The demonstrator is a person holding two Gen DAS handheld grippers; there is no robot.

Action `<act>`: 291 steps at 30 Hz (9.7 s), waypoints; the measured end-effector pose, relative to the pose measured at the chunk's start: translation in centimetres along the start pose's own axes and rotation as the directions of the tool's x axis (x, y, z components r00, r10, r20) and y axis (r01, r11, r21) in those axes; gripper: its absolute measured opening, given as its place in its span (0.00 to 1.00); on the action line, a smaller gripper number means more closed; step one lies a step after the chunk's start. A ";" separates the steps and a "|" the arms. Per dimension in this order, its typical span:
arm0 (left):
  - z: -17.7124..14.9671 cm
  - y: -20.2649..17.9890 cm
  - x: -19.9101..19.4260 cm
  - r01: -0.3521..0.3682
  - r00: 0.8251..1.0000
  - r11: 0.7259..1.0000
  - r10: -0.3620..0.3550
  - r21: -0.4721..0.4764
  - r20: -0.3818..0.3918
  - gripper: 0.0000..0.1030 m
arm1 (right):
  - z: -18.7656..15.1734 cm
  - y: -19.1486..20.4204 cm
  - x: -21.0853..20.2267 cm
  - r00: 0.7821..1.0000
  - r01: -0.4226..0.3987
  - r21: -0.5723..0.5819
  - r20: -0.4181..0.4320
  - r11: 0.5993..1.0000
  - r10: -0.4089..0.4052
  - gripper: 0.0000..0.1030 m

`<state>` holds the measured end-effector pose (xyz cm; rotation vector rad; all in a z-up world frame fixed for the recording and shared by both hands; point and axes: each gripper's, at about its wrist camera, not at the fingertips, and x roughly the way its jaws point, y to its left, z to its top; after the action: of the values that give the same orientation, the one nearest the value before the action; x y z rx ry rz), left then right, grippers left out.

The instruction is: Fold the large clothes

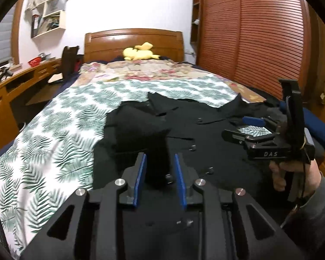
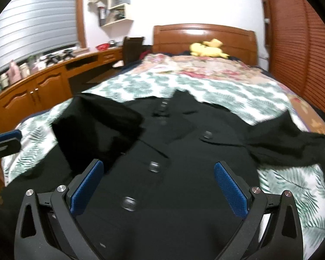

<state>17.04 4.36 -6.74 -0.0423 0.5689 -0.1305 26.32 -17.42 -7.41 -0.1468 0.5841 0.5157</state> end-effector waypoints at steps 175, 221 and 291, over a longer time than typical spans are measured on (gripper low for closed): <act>2.7 -11.4 15.3 0.121 0.993 0.988 -0.121 0.095 -0.004 0.24 | -11.1 -7.5 -2.0 0.983 0.029 0.012 -0.183 1.000 -0.026 0.43; 1.6 -11.6 14.3 0.169 0.981 0.978 -0.179 0.124 0.079 0.25 | -3.8 -35.7 5.1 0.882 0.446 0.453 -0.371 0.772 -0.293 0.58; 2.6 -7.3 11.6 0.118 0.989 0.991 -0.123 0.067 0.080 0.25 | -2.7 -28.0 9.8 0.864 0.357 0.284 -0.463 0.890 -0.199 0.58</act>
<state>27.28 -4.46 -10.23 -0.0220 0.4780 -0.2630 46.12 -38.24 -15.43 0.0109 1.0567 0.0736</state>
